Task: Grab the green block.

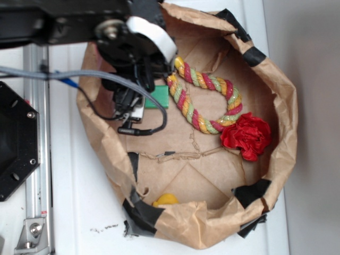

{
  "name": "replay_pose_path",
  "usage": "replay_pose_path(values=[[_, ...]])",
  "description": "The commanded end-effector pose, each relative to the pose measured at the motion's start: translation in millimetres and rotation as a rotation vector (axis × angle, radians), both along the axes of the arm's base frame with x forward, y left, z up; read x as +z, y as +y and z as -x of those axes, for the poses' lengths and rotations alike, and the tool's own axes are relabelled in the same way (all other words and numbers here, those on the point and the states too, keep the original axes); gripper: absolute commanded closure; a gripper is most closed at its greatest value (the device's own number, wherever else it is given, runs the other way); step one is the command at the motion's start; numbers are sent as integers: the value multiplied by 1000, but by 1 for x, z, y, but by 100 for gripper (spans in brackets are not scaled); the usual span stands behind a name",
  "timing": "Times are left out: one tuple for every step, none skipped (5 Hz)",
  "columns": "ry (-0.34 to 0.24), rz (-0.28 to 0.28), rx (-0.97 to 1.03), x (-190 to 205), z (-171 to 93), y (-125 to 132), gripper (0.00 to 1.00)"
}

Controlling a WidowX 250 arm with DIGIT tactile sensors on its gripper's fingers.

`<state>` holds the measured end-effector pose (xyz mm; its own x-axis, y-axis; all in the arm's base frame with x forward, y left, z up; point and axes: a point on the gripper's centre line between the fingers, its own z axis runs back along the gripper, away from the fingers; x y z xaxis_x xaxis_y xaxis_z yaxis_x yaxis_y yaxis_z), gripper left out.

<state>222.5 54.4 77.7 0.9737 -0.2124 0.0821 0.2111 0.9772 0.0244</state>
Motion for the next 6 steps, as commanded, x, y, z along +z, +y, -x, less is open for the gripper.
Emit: replay_pose_path(values=[[3, -26, 8, -13, -10, 2, 0], [-9, 19, 67, -25, -14, -6, 0], [4, 33, 66, -33, -12, -11, 0], [37, 21, 56, -48, -10, -14, 0], [40, 7, 60, -58, -7, -12, 100], [64, 5, 68, -67, -7, -2, 100]])
